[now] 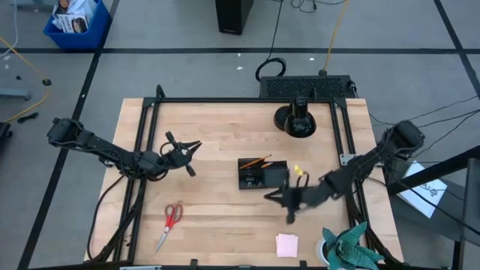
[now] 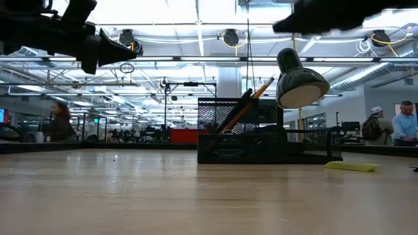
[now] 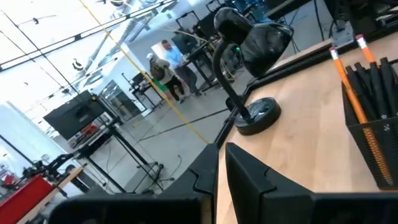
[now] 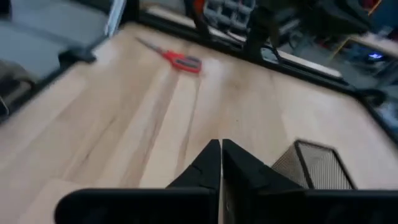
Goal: Pick and place office supplies into organizer
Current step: Put the red scissors into the black desk organizer
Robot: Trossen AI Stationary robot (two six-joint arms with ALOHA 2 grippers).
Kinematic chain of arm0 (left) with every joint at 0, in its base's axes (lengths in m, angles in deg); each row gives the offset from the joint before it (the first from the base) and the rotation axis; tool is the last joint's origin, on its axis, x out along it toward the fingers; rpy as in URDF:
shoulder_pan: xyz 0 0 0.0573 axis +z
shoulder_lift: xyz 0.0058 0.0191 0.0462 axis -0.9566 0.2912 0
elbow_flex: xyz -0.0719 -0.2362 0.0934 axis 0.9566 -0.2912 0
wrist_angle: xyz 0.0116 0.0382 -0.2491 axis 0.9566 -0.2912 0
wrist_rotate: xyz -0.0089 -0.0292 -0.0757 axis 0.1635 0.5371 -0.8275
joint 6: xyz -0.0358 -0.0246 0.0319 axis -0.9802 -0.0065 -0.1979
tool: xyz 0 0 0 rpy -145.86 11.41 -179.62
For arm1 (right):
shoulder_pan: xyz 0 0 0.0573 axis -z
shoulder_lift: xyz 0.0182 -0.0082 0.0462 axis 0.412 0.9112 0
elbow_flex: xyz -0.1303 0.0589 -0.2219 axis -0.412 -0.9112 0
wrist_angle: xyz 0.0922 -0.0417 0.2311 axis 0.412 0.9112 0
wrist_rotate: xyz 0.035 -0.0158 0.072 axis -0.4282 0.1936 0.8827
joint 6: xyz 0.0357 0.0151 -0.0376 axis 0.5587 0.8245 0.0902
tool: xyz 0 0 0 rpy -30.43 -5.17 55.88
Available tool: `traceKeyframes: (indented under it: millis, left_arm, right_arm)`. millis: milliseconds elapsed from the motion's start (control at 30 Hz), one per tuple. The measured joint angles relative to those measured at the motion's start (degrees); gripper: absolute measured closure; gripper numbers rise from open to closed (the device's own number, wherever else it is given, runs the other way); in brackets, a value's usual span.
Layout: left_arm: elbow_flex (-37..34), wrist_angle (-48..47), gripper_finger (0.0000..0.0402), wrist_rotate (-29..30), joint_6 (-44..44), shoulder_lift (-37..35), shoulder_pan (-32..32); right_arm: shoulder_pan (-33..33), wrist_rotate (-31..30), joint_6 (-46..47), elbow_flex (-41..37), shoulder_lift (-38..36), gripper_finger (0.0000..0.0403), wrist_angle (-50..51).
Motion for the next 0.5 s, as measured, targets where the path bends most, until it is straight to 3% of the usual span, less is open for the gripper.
traceKeyframes:
  millis: [200,300,367,500]
  left_arm:
    - [0.0,-3.6,0.0364,0.0,2.4,0.0,-0.5]
    - [0.0,-8.8,0.0364,-0.2,1.8,0.0,-2.2]
    - [0.0,-11.3,0.0364,0.1,-2.6,0.0,-3.4]
    - [0.0,-12.2,0.0364,6.0,-16.5,0.0,-6.1]
  right_arm:
    - [10.8,14.6,6.7,-19.0,-9.1,0.0400,-15.6]
    - [13.8,16.4,6.3,-24.7,-13.5,0.0402,-23.2]
    - [15.4,17.8,6.2,-27.8,-15.4,0.0402,-28.4]
    - [18.8,26.8,7.5,-32.0,-19.1,0.0402,-35.5]
